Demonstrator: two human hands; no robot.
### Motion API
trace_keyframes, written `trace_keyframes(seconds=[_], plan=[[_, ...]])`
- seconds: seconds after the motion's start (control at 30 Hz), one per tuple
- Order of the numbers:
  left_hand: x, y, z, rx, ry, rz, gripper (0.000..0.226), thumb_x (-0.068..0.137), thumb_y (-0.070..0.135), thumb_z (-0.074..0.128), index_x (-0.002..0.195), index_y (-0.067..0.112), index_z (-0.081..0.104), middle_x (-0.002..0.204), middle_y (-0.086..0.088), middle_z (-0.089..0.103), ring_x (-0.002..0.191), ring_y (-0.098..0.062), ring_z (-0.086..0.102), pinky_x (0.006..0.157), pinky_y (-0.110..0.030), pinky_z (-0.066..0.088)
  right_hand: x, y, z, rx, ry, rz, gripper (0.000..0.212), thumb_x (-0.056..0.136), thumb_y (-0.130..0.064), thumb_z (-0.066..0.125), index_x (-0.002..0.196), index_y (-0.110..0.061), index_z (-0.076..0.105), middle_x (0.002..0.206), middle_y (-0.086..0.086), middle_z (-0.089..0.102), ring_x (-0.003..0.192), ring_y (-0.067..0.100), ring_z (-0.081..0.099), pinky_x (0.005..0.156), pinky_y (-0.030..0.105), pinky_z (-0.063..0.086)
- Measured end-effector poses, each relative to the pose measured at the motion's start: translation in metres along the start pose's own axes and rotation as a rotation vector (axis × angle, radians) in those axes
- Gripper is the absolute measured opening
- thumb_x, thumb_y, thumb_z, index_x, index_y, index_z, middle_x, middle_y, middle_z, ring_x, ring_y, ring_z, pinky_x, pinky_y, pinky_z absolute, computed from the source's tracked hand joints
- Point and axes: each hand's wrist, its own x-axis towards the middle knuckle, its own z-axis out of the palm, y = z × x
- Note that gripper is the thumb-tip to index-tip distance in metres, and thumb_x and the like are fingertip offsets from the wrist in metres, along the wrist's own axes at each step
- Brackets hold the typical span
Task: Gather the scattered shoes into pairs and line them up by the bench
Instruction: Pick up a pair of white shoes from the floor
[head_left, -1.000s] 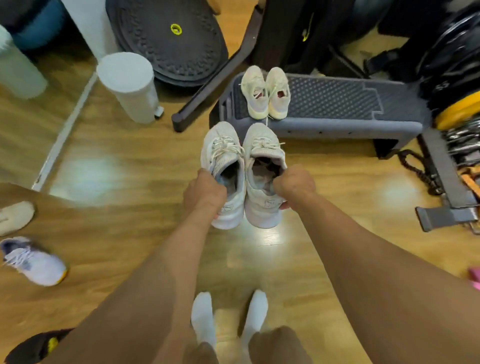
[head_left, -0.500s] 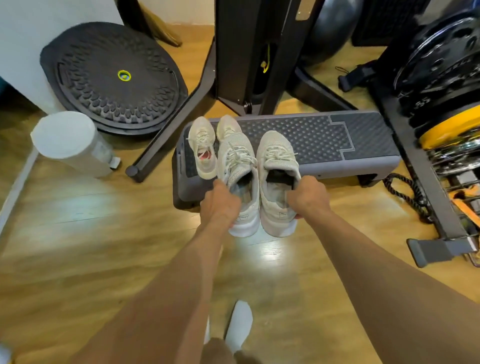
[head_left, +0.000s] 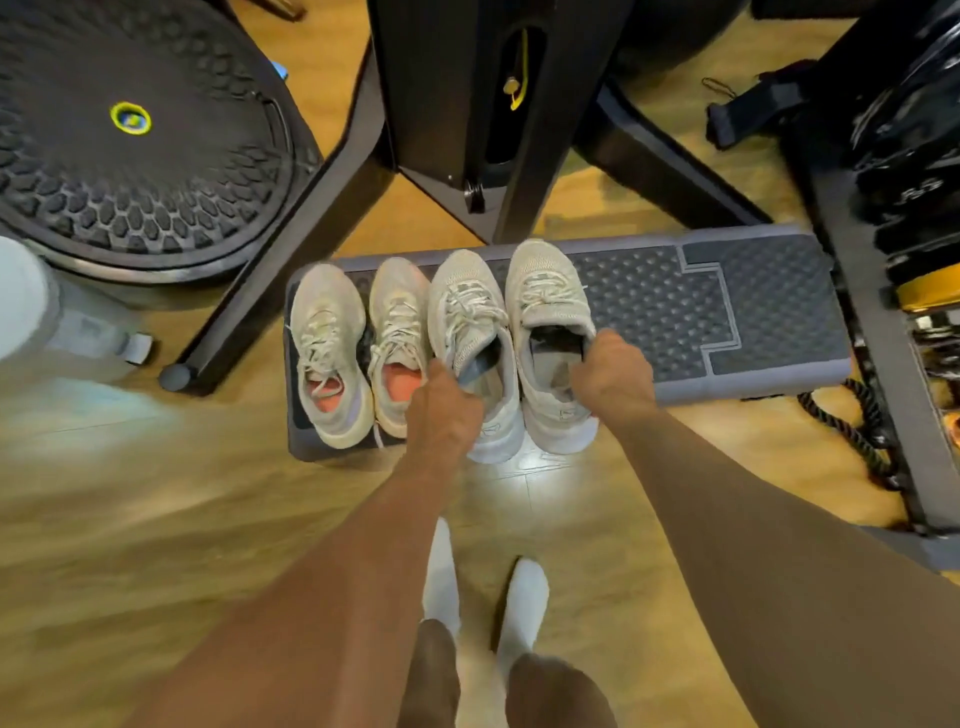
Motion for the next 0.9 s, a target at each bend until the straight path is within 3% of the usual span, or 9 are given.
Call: trace_keyframes(seconds=[0.17,0.3,0.53,0.7,0.9], plan=[[0.060,0.016,0.029,0.040,0.033,-0.003,0.049,0.089,0.012,0.052,0.134,0.011,0.032,0.115,-0.021,0.059,0.105,-0.040,0.058,0.080,-0.039,0.044,0.070,0.000,0.011,-0.002,-0.027,-0.036,0.034,0.090,-0.018,0.054,0.121,-0.006,0.044,0.118,0.018,0.058,0.110,0.038,0.054,0.073,0.037,0.037],[0.088,0.025,0.041,0.074,0.076,-0.041,0.045,0.090,0.011,0.051,0.131,0.008,0.033,0.112,-0.024,0.060,0.101,-0.042,0.059,0.078,-0.040,0.044,0.101,0.001,0.026,0.037,-0.067,-0.075,0.033,0.093,-0.021,0.052,0.121,-0.006,0.042,0.117,0.021,0.057,0.108,0.040,0.054,0.074,0.037,0.037],[0.081,0.025,0.057,0.074,0.093,-0.051,0.045,0.093,0.015,0.047,0.134,0.008,0.032,0.107,-0.026,0.061,0.095,-0.044,0.060,0.079,-0.047,0.049,0.111,0.021,0.041,-0.005,-0.155,-0.090,0.044,0.090,-0.015,0.054,0.130,-0.008,0.038,0.116,0.021,0.060,0.106,0.039,0.058,0.070,0.034,0.035],[0.078,0.025,0.072,0.019,0.128,-0.078,0.043,0.093,0.014,0.047,0.132,0.005,0.032,0.109,-0.030,0.060,0.097,-0.048,0.058,0.076,-0.046,0.044,0.119,0.028,0.039,-0.005,-0.170,-0.135,0.051,0.092,-0.013,0.049,0.139,-0.007,0.032,0.116,0.024,0.059,0.106,0.041,0.056,0.072,0.036,0.035],[0.085,0.022,0.076,0.018,0.156,-0.075,0.055,0.094,0.011,0.045,0.145,0.010,0.024,0.114,-0.030,0.059,0.101,-0.048,0.057,0.072,-0.038,0.036,0.121,0.029,0.044,0.034,-0.194,-0.140,0.042,0.093,-0.014,0.046,0.132,-0.008,0.031,0.116,0.026,0.057,0.104,0.042,0.056,0.075,0.040,0.040]])
